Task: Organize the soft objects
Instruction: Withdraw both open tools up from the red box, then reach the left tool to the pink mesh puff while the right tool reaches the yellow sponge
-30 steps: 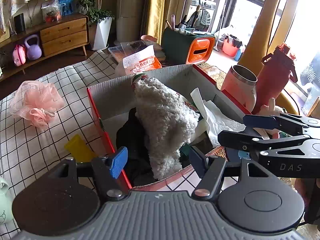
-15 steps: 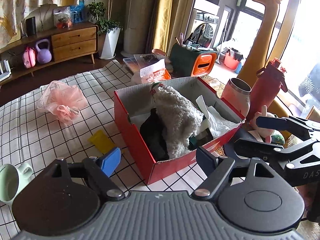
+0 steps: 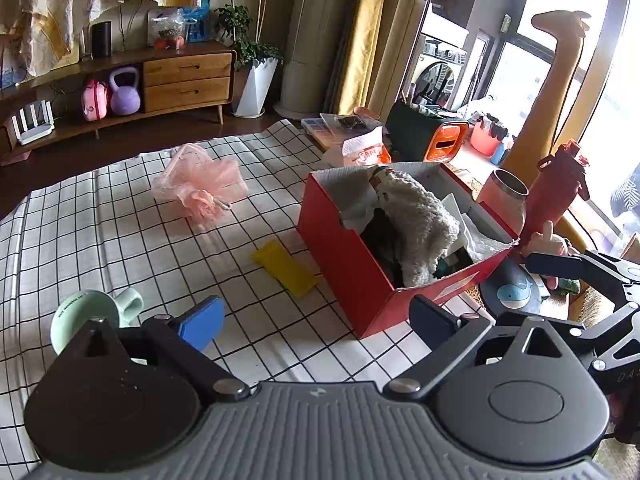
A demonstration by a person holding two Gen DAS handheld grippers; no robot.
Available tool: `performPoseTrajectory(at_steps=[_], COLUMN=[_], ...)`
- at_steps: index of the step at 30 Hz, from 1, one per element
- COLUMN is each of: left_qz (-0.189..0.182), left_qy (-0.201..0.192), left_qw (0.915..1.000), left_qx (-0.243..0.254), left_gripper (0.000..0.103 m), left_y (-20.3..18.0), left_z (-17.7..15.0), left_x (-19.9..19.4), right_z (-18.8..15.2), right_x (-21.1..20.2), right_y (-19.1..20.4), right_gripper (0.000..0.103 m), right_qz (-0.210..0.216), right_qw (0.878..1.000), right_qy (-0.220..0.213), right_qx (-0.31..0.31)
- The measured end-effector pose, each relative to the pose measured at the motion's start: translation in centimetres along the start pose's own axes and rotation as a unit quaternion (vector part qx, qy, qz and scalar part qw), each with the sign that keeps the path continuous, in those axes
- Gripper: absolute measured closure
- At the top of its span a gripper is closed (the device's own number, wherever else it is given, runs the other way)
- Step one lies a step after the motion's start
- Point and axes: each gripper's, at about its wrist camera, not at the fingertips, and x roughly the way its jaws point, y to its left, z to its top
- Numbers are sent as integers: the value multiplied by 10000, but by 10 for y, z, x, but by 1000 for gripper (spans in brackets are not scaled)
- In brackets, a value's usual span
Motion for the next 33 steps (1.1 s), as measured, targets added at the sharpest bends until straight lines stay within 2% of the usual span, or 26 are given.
performPoseTrajectory(at_steps=[9, 14, 17, 21, 25, 33], left_qz=[239, 333, 252, 255, 484, 624], left_qy=[-107, -228, -234, -180, -105, 318], left_qw=[9996, 9991, 9992, 9990, 9972, 9908], left_qx=[-80, -130, -211, -333, -559, -1161], left_gripper=[2, 0, 0, 0, 0, 0], left_y=[43, 57, 62, 67, 73, 93], left_z=[3, 19, 34, 56, 76, 113], left_x=[-8, -2, 8, 28, 56, 123], right_z=[-3, -2, 1, 8, 13, 18], right_x=[33, 58, 77, 107, 140, 198], right_y=[38, 55, 64, 69, 69, 67], right_gripper=[0, 1, 1, 1, 3, 11], right_qz=[230, 312, 368, 296, 133, -309], right_qw=[9990, 9973, 9962, 9957, 9959, 9934], right_qy=[117, 160, 200, 279, 444, 881], right_qx=[-374, -642, -770, -831, -770, -663])
